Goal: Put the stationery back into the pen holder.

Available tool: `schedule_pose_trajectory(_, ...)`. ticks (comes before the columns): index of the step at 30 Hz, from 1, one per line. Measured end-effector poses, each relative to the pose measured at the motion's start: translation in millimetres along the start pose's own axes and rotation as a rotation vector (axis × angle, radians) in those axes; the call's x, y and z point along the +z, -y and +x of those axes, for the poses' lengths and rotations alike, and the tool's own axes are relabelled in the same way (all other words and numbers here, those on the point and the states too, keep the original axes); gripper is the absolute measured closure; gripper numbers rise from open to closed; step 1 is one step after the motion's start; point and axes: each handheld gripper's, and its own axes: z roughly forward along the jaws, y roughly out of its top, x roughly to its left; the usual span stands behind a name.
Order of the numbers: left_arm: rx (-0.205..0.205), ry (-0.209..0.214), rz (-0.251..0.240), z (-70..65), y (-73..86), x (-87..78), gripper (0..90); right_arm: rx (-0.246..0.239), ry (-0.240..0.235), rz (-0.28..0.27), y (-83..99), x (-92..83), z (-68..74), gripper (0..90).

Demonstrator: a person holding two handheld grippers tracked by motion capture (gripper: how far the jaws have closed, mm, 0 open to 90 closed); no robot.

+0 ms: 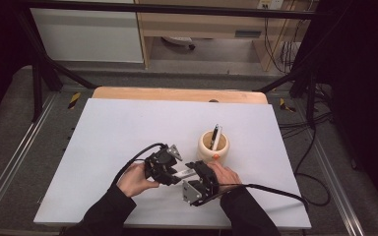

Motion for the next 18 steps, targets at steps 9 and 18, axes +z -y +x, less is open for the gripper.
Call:
schedule_pose_trajectory(9,0.008,-0.003,0.012,-2.7,-4.9,2.3,67.1,-0.080,0.027,0.003,-0.8,-0.4,2.5,50.5)
schedule_pose_trajectory(18,0.011,0.001,0.018,-4.7,-8.4,3.6,67.0,-0.122,0.045,0.009,-1.0,0.3,6.1,61.2)
